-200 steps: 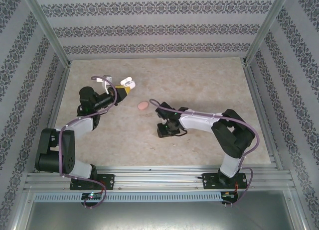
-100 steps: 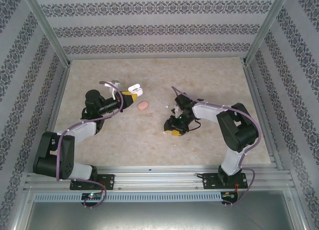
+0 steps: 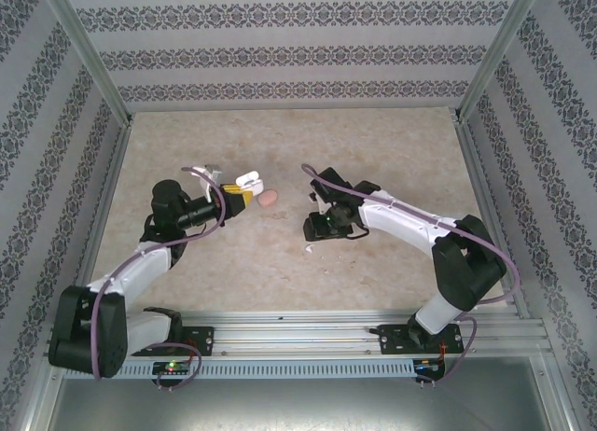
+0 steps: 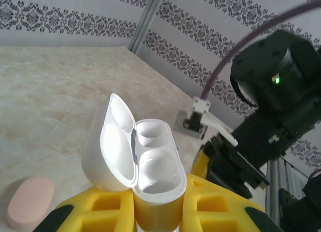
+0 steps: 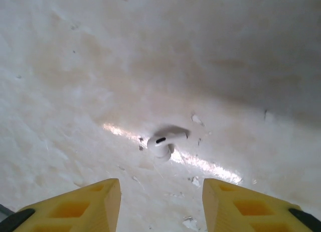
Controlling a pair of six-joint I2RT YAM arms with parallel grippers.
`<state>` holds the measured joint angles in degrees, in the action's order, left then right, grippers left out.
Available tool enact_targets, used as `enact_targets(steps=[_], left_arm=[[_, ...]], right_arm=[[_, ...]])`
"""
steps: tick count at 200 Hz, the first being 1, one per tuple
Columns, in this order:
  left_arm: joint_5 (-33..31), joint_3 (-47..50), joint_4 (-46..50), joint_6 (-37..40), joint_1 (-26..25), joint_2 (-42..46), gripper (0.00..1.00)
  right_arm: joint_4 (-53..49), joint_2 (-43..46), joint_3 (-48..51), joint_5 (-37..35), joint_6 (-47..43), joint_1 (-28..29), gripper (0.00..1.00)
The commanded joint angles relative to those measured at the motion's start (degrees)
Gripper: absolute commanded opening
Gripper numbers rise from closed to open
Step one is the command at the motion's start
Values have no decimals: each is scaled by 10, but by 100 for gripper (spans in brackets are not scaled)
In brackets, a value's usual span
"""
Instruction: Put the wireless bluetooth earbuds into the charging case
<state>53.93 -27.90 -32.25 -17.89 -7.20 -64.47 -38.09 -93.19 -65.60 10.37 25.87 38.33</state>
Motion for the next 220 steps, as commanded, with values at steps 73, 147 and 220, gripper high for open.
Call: enact_targets(steps=[73, 147, 220], left_arm=[[38, 57, 97, 79, -13, 150, 5], [30, 58, 103, 95, -14, 144, 5], [29, 58, 124, 112, -19, 145, 5]], right_arm=[[-12, -109, -80, -45, -72, 55, 45], [-32, -94, -43, -247, 47, 140, 37], [-63, -158, -78, -284, 99, 169, 35]])
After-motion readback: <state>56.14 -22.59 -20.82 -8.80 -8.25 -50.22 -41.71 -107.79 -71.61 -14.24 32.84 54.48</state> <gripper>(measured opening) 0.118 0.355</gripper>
